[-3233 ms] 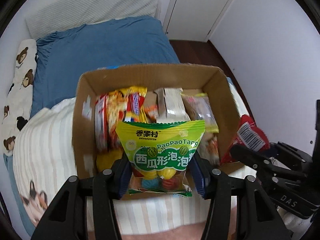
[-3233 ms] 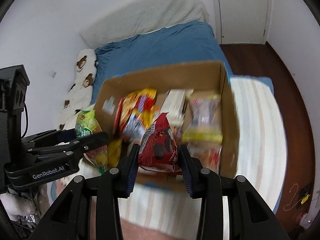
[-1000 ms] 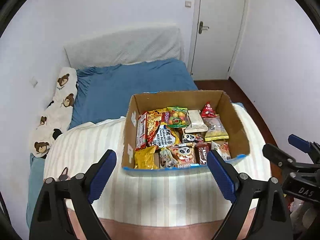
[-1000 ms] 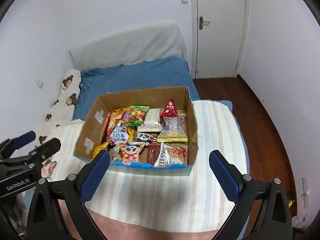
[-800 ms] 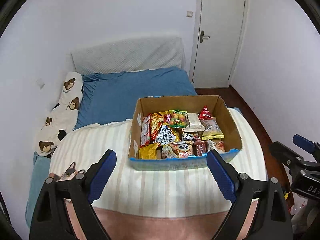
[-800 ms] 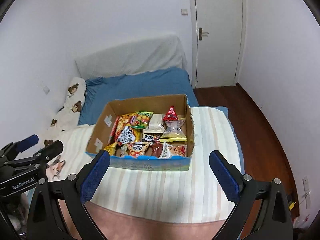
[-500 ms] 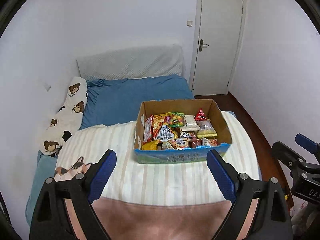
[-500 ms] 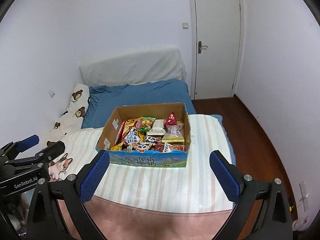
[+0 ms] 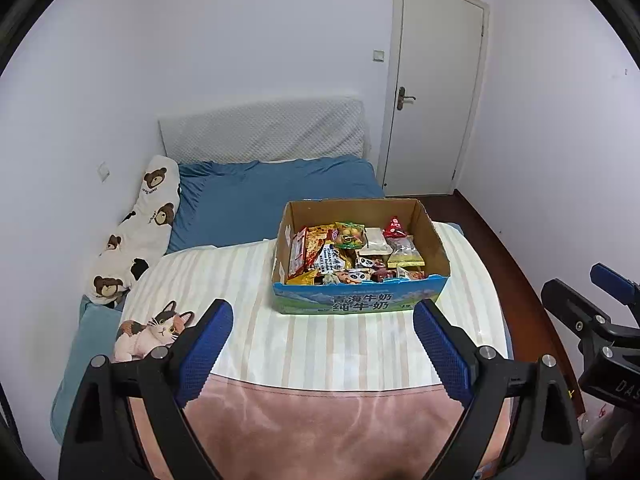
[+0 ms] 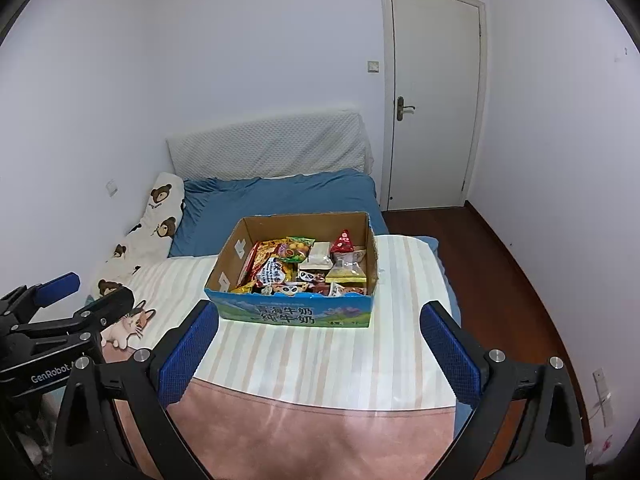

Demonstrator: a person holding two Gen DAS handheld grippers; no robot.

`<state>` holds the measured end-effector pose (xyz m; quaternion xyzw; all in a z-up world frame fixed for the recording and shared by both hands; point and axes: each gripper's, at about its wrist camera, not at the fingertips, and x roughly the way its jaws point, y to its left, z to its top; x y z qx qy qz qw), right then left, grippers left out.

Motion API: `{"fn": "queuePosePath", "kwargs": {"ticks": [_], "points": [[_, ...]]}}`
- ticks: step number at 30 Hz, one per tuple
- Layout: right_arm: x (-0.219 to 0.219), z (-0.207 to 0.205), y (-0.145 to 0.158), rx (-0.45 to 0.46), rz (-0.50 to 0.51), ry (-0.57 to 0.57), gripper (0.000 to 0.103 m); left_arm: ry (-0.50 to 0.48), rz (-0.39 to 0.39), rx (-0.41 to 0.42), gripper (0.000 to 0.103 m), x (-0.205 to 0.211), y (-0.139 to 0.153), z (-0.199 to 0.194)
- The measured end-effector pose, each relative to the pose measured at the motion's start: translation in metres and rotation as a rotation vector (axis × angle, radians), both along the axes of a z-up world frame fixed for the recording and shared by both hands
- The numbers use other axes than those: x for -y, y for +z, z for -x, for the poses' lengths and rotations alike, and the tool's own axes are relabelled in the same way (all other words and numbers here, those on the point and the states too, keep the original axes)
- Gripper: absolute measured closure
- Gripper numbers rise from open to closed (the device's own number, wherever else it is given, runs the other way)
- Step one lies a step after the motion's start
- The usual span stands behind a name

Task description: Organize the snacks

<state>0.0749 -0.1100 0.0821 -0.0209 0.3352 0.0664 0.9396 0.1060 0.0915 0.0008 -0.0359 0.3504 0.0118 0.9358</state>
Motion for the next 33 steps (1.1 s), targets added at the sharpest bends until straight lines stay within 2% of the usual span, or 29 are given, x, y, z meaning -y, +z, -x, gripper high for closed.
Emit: {"fn": "queuePosePath", "kwargs": {"ticks": [4,5,11,23,33], "points": [[-0.002,0.000,-0.002,0.012,0.012,0.010,0.000,0.008,0.000,0.010,0.009,0.001,-0.001,0.000],[-0.003,-0.001,-0.003,0.019,0.016,0.014,0.000,0.010,-0.005,0.011,0.000,0.001,-0.002,-0.001],[-0.005,-0.013,-0.014,0.033,0.031,0.006,0.000,0.048,-0.029,0.036,0.000,-0.001,-0.005,-0.013],[-0.016,-0.066,-0.045,-0.009,0.085,-0.006,0.000,0.078,-0.033,0.011,0.000,-0.006,-0.021,-0.058],[-0.016,-0.096,-0.058,-0.019,0.064,-0.042,0.000,0.080,-0.047,-0.009,0.000,-0.006,-0.030,-0.076]]}}
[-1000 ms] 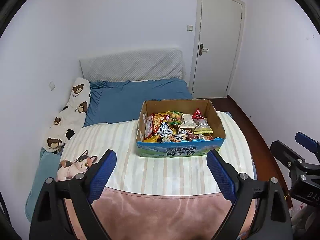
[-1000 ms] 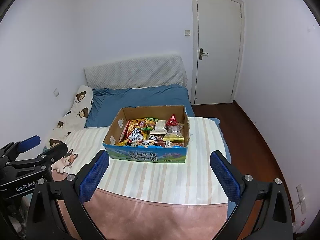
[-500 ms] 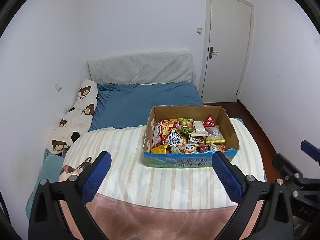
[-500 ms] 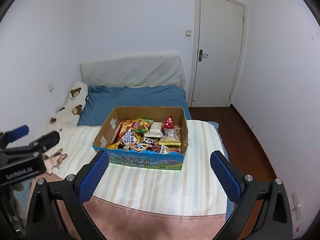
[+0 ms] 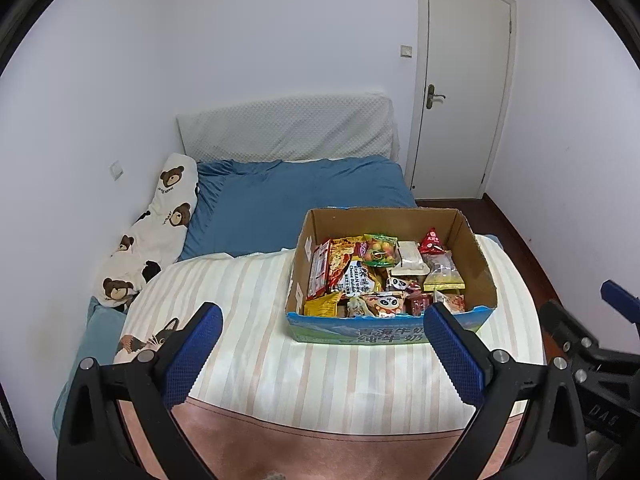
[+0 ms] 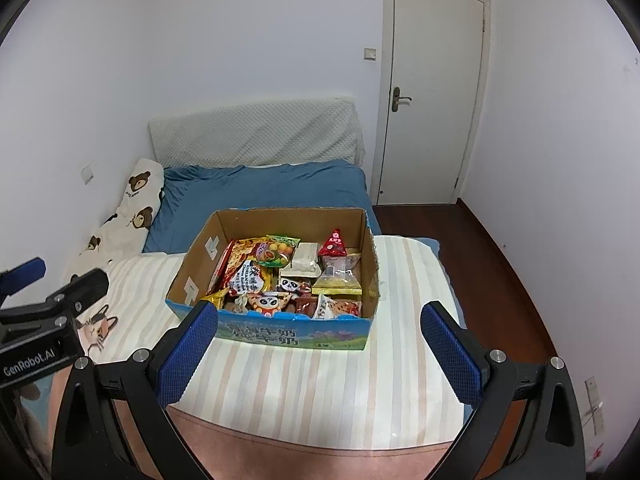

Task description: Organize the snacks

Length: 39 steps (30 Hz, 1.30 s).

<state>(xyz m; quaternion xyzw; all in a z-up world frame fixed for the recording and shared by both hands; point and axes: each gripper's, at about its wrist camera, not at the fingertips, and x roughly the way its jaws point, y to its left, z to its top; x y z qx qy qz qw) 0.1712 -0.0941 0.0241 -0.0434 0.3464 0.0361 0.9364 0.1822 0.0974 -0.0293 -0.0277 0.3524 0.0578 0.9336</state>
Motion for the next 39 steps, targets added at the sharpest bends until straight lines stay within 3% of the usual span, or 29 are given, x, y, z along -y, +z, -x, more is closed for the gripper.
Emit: {"fn": "queuePosePath", "kwargs": {"ticks": [39], "points": [[0.014,0.009,0.024,0.059,-0.048,-0.046,0.000,-0.030,-0.004,0.028,0.000,0.004,0.014,-0.002]]}}
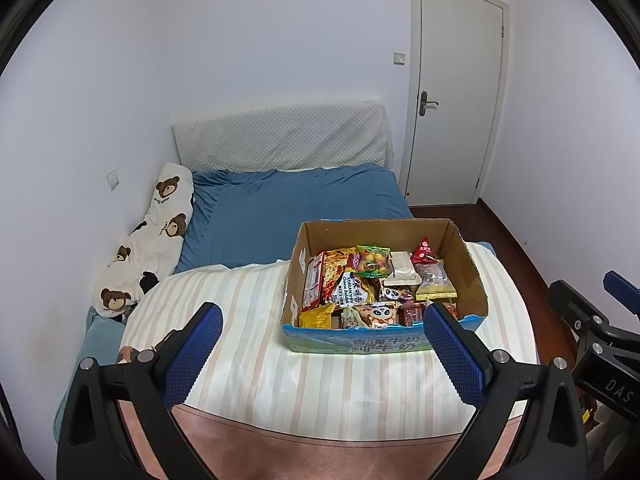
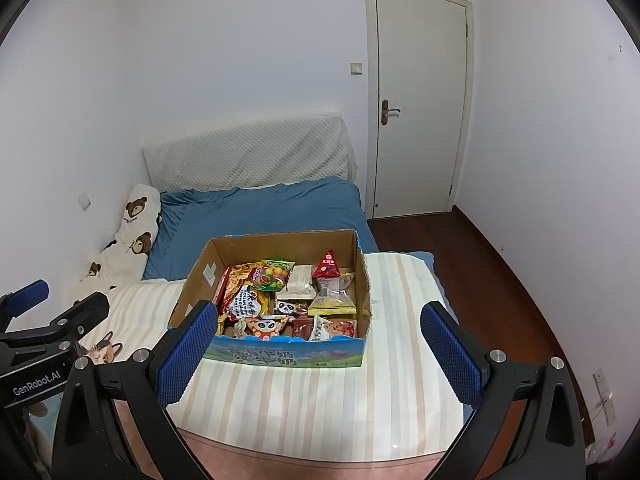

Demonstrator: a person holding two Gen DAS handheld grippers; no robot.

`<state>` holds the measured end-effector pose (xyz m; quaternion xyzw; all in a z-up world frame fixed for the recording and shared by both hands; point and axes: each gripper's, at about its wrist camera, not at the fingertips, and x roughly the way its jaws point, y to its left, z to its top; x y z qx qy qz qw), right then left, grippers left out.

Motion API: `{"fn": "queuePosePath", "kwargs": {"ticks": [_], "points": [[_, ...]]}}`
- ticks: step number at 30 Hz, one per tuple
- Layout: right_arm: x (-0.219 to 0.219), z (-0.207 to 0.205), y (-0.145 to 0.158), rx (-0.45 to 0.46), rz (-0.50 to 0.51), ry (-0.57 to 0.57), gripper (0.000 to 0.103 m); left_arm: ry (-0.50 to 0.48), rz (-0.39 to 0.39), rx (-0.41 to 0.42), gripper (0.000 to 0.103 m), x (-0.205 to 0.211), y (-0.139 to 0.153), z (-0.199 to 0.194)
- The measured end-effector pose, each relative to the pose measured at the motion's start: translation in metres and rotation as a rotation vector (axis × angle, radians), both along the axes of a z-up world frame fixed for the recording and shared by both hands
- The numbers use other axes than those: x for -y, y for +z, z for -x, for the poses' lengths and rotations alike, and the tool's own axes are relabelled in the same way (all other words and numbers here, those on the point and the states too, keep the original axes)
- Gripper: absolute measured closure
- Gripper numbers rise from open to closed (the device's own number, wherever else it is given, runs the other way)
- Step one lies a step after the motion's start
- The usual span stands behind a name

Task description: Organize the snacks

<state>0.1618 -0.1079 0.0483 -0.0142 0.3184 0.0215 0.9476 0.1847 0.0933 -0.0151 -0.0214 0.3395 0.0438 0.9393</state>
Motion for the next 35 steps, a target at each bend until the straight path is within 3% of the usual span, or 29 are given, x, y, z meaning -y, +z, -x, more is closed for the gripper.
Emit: {"fn": "queuePosePath", "kwargs": {"ticks": [21,35], "points": [[0.002,0.007,0.004,0.004,-0.012,-0.003,0.000,-0.009,0.016,-0.004,0.000,0.002,0.005,0.007],[-0.001,0.005,-0.009,-0.023,-0.008,0.017,0.000,-0.005,0.016,-0.021,0.000,0.000,-0.003,0.013]]}}
